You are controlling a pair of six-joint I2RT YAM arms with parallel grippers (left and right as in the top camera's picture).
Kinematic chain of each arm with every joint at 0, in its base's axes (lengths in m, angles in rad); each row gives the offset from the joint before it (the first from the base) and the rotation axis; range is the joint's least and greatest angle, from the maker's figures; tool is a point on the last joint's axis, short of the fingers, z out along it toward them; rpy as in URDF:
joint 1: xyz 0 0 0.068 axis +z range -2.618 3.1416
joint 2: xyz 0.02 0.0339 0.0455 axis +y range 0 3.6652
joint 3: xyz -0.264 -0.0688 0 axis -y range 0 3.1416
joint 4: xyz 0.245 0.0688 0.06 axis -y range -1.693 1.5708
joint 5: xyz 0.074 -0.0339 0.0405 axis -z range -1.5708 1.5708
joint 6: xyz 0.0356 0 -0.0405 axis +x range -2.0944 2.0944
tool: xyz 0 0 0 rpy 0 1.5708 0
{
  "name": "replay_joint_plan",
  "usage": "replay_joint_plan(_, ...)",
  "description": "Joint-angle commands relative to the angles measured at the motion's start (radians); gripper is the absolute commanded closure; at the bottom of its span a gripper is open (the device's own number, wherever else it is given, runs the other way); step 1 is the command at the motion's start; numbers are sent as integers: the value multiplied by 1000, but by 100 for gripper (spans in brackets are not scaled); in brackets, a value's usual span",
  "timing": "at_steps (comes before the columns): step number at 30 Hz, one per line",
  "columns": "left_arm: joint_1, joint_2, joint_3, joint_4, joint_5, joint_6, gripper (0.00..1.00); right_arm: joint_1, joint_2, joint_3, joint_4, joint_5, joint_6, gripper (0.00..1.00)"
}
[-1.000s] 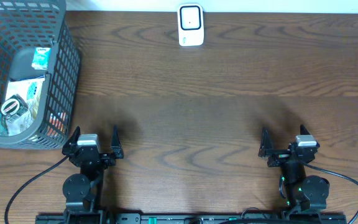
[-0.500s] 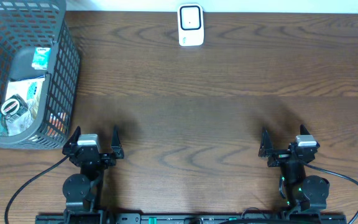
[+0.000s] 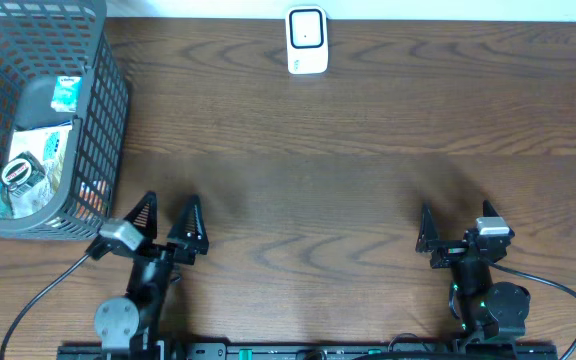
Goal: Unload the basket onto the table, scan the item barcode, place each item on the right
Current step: 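Raise the left gripper and reach into the grey basket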
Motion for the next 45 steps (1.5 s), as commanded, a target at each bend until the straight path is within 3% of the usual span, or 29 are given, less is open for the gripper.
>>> replay_joint_plan(1, -2, -2, -3, 153, 23, -134, 3, -16, -6, -1, -3, 4, 6, 1)
replay_joint_plan(5, -2, -1, 39, 373, 13, -133, 2, -16, -6, -1, -3, 4, 6, 1)
replay_joint_plan(8, -2, 21, 145, 368, -12, -120, 3, -16, -6, -1, -3, 4, 6, 1)
replay_joint_plan(13, -2, 202, 447, 280, -10, 86, 3, -16, -6, -1, -3, 4, 6, 1)
replay_joint_plan(15, -2, 319, 596, 208, -10, 238, 2, -16, -6, -1, -3, 4, 6, 1)
replay_joint_plan(18, -2, 517, 852, 0, -43, 515, 3, -16, -6, -1, -3, 4, 6, 1)
replay_joint_plan(19, -2, 576, 938, -79, -89, 558, 2, -16, -6, -1, -3, 4, 6, 1)
replay_joint_plan(25, 5, 957, 1500, -570, -520, 756, 3, -16, -6, -1, -3, 4, 6, 1)
replay_joint_plan(29, 85, 1239, 1893, -967, -679, 839, 2, -16, -6, -1, -3, 4, 6, 1)
replay_joint_plan(31, 146, 1337, 2009, -1092, -715, 841, 2, -16, -6, -1, -3, 4, 6, 1)
replay_joint_plan(38, 358, 1509, 2048, -1242, -722, 796, 2, -16, -6, -1, -3, 4, 6, 1)
replay_joint_plan(45, 397, 1582, 2025, -1255, -718, 795, 2, -16, -6, -1, -3, 4, 6, 1)
